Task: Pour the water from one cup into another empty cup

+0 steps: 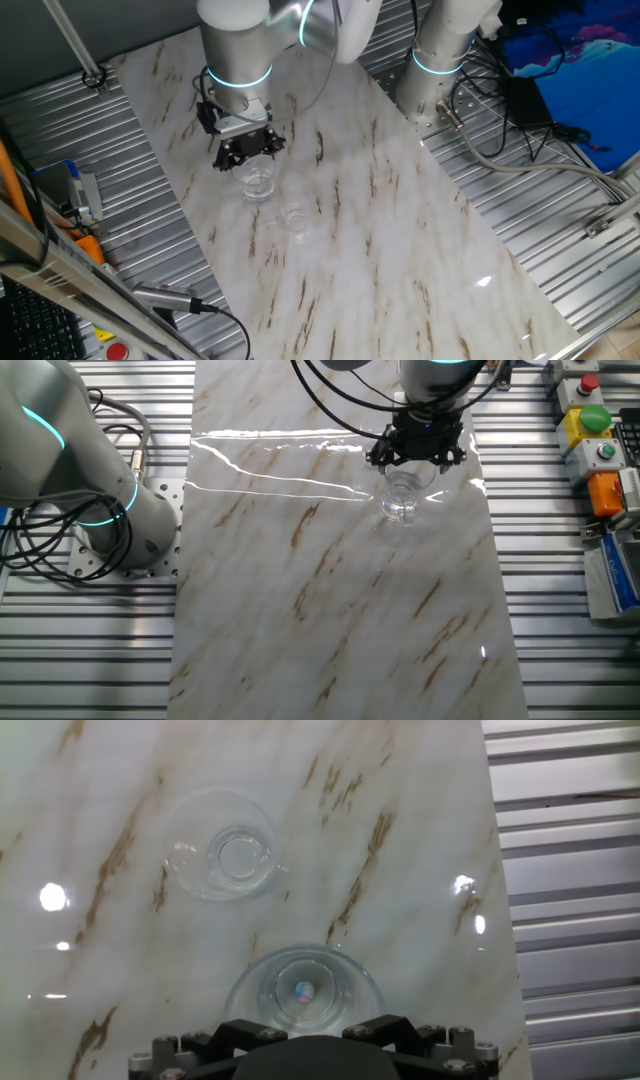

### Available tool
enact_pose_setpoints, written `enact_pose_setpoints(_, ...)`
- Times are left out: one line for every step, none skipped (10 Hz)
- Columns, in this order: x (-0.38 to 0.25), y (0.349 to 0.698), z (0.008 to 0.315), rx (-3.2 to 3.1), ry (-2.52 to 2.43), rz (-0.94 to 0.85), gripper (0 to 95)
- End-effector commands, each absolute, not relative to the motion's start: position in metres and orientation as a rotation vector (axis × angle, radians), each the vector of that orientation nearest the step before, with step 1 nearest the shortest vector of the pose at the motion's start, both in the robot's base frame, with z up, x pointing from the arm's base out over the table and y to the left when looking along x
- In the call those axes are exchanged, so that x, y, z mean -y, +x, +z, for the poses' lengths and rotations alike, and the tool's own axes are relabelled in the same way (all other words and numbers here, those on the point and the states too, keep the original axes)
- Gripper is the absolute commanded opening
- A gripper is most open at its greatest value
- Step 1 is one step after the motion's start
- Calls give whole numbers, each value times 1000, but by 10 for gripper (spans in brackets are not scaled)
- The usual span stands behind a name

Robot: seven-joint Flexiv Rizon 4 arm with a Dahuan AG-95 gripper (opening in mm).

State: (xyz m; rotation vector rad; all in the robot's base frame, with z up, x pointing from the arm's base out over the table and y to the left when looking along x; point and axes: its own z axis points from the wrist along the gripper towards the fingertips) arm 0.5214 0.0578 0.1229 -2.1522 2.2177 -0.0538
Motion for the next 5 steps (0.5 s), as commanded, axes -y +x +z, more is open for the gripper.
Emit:
enact_pose_setpoints(-58,521,123,-2234,-2142,-42,950)
enact_pose_setpoints(-58,521,123,-2237,-2140,-41,950)
enact_pose_setpoints(-58,521,124,-2250,-2123,-24,950)
enact_pose_setpoints(-58,521,124,-2263,-2105,-18,950)
enact_pose_setpoints(-58,521,125,-2274,-2091,-14,950)
